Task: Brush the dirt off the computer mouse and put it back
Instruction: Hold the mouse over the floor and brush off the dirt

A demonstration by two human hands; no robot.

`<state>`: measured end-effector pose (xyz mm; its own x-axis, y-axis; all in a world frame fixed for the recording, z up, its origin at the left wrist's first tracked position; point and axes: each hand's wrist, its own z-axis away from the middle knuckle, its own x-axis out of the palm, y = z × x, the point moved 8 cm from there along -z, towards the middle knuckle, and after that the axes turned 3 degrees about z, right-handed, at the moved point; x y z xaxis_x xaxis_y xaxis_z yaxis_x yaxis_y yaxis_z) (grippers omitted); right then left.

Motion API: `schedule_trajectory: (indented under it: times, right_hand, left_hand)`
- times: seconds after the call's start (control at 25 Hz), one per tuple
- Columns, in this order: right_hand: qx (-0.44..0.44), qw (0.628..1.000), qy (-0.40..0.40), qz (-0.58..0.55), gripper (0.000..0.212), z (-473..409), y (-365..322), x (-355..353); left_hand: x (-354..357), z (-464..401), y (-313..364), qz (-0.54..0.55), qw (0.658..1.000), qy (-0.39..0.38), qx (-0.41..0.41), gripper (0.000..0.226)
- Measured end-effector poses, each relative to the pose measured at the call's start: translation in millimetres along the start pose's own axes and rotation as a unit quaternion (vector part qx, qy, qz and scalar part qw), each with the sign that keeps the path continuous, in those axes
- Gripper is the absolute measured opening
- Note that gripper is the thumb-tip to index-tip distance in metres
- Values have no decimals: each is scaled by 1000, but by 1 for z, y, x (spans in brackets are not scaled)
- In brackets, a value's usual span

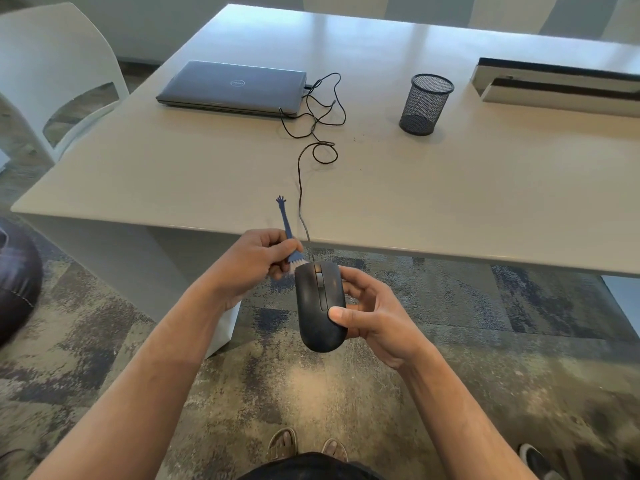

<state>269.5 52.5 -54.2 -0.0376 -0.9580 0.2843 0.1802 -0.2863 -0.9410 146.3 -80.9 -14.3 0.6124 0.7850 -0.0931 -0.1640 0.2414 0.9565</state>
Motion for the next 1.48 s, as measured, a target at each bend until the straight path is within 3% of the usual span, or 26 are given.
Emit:
schedule_trajectory:
  times: [0.16,0.4,0.68,0.92,1.24,1.48]
  right_hand:
    - [0,1000,15,-11,62,3,0,-7]
    - [-1,1000,-16,11,64,1,1,4]
    - [-2,999,23,-24,62,6,-1,-10]
    - [6,1000,-20,-3,63,3,6,4]
    - [-1,999,42,-27,63,2,2,-18]
    - [8,1000,-20,3,63,1,7,-1]
  left_hand:
    - [-11,5,-4,-10,999,-35,-29,23]
    - [-2,3,0,40,999,32,-9,23]
    - [-5,10,-10,31,998,-32,-33,22]
    - [-9,4,-7,73,996,53,-10,23]
    - [-2,10,-21,34,998,-39,-30,23]
    - [-12,1,-13,96,993,71,-6,24]
